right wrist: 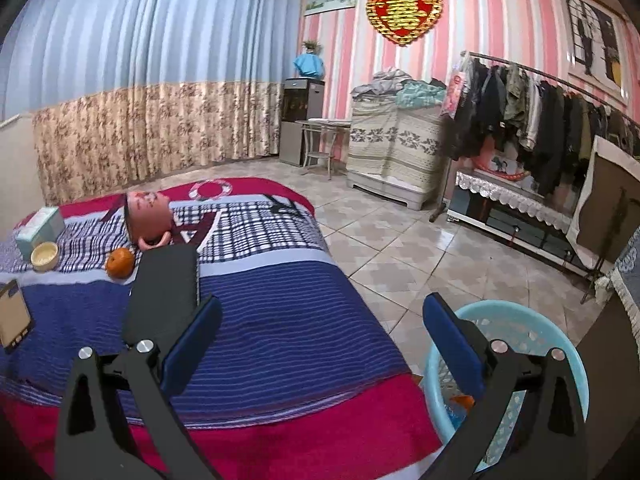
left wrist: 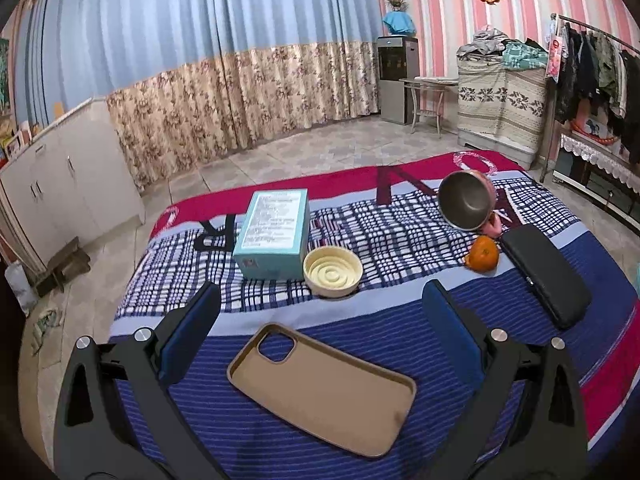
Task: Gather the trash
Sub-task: 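Grasp the yellow round lid with the left tool while the right tool grasps the orange, then carry the yellow lid and orange in both tools over the blue basket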
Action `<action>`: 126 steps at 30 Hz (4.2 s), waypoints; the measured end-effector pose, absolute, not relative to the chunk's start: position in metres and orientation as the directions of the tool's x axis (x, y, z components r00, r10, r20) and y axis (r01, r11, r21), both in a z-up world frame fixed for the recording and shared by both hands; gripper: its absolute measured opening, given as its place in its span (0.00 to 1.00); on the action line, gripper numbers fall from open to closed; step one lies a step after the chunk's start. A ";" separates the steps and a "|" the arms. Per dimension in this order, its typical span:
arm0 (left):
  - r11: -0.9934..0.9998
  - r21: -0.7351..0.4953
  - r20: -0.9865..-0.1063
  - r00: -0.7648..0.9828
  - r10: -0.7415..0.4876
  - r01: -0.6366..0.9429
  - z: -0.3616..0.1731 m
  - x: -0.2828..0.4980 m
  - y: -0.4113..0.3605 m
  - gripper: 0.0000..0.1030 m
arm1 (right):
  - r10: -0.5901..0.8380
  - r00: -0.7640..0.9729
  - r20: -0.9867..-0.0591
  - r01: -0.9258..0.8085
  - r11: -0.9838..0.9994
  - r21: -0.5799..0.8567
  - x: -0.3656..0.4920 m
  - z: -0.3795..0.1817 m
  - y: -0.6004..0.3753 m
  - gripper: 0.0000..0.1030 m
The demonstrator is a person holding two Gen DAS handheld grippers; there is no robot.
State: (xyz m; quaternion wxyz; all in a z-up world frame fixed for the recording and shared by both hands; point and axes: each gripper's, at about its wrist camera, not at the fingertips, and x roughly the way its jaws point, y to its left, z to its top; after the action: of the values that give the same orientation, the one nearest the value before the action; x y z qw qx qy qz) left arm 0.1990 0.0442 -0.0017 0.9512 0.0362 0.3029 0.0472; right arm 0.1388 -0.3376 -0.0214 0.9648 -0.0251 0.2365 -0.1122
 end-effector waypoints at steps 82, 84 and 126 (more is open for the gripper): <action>0.967 -0.095 -0.650 0.751 0.120 -0.236 -0.083 0.241 0.089 0.57 | 0.197 0.750 -0.631 -0.254 0.967 -0.001 0.280 -0.050 -0.163 0.29; 0.968 -0.091 -0.650 0.750 0.121 -0.236 -0.083 0.242 0.089 0.57 | 0.195 0.769 -0.609 -0.237 0.972 0.013 0.262 -0.040 -0.176 0.29; 0.867 0.040 -0.549 0.736 -0.396 0.496 0.012 0.185 -0.289 0.57 | -0.411 0.794 -0.448 0.519 0.842 0.146 0.053 -0.020 -0.534 0.29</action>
State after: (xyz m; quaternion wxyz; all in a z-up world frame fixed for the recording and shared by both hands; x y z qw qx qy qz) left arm 0.1852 -0.2893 0.0125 0.9271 0.0919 0.2722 -0.2406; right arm 0.0531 -0.5343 -0.0203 0.9379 0.1316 0.2038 -0.2479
